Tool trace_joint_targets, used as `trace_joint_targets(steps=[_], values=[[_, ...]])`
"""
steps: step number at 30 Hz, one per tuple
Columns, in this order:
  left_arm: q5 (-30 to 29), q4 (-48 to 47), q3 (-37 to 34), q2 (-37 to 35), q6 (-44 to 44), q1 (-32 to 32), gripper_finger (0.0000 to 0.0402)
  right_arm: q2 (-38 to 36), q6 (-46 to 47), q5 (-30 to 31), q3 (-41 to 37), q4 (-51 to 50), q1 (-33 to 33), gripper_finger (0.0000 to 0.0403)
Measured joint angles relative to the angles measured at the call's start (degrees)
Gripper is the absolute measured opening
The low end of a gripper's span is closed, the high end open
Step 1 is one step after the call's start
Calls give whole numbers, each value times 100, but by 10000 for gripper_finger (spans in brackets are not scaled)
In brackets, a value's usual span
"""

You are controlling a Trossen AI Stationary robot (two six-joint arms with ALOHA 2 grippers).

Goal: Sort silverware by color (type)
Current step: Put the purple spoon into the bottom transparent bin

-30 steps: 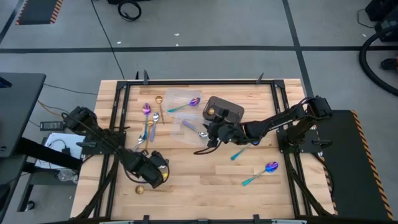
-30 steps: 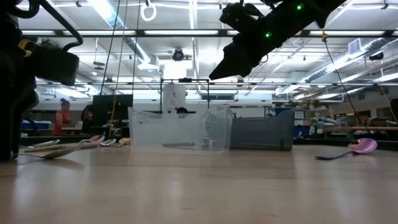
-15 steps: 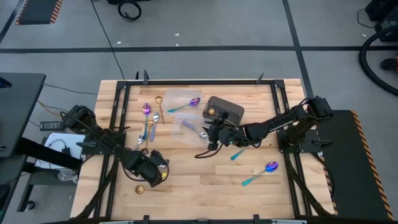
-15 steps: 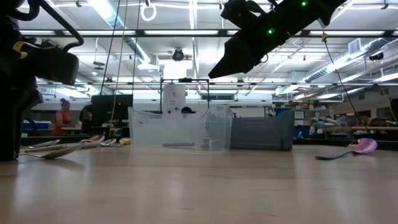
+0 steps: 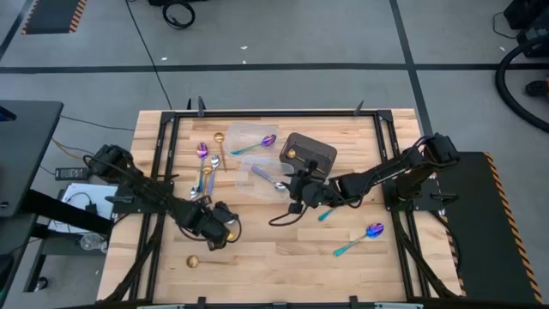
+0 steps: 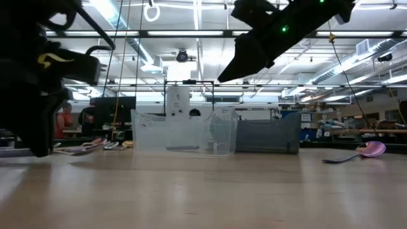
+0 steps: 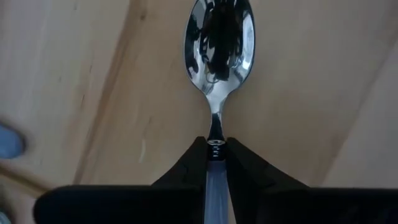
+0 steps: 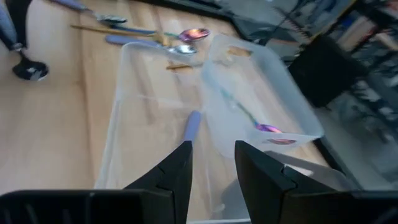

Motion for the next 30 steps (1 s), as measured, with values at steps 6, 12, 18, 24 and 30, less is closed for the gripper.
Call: trace_joint_targets(steps=[6, 12, 18, 24, 30], values=[[17, -150, 265, -4, 663, 239, 44, 0, 55, 974, 0, 0, 409, 130], [29, -589, 757, -13, 1321, 401, 44, 0, 262, 1109, 0, -195, 592, 130], [-320, -926, 1302, -22, 2168, 467, 44, 0, 913, 1750, 0, -860, 738, 130], [-809, -1115, 1760, -26, 2966, 580, 44, 0, 1095, 1802, 0, -997, 863, 130], [-1096, -1126, 2088, -26, 3726, 704, 42, 0, 1348, 1357, 0, -1180, 977, 130]])
